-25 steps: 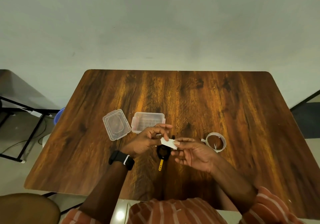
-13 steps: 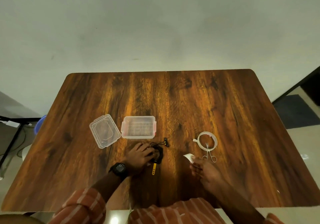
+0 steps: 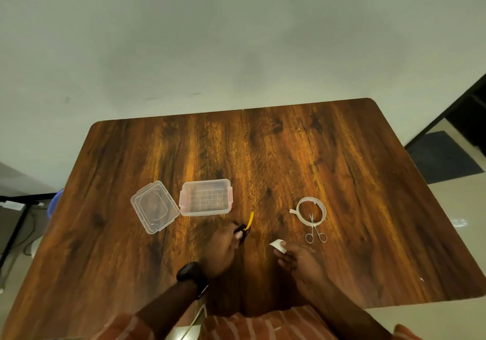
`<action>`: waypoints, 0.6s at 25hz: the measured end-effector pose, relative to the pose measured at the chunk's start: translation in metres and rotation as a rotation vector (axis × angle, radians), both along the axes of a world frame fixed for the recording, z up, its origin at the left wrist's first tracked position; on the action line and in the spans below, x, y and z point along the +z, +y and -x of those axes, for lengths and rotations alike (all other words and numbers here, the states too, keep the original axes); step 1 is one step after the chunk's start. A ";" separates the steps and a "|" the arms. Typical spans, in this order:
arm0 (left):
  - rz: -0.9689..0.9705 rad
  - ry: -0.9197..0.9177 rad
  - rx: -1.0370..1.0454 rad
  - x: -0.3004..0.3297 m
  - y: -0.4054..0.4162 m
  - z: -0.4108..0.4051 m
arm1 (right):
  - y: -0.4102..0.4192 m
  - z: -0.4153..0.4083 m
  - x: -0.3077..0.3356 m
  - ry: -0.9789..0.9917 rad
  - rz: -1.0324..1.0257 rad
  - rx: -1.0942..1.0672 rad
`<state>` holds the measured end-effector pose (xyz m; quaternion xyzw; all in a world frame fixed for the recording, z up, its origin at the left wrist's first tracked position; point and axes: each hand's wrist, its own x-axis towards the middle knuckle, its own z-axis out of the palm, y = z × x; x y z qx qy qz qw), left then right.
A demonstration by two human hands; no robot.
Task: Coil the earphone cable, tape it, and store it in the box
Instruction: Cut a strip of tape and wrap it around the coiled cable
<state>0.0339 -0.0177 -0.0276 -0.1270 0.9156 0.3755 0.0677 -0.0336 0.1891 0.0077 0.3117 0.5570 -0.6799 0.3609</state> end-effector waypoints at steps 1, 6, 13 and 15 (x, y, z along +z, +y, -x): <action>-0.080 0.025 0.090 0.009 0.006 0.000 | -0.006 -0.001 0.004 0.018 0.009 -0.002; -0.171 0.128 0.373 0.047 0.029 0.012 | -0.042 -0.003 0.031 0.092 0.006 0.008; 0.197 0.325 0.303 0.061 0.037 0.012 | -0.066 0.000 0.060 0.063 0.189 0.015; 0.398 0.308 0.208 0.061 0.035 0.007 | -0.066 0.003 0.064 -0.033 0.229 0.007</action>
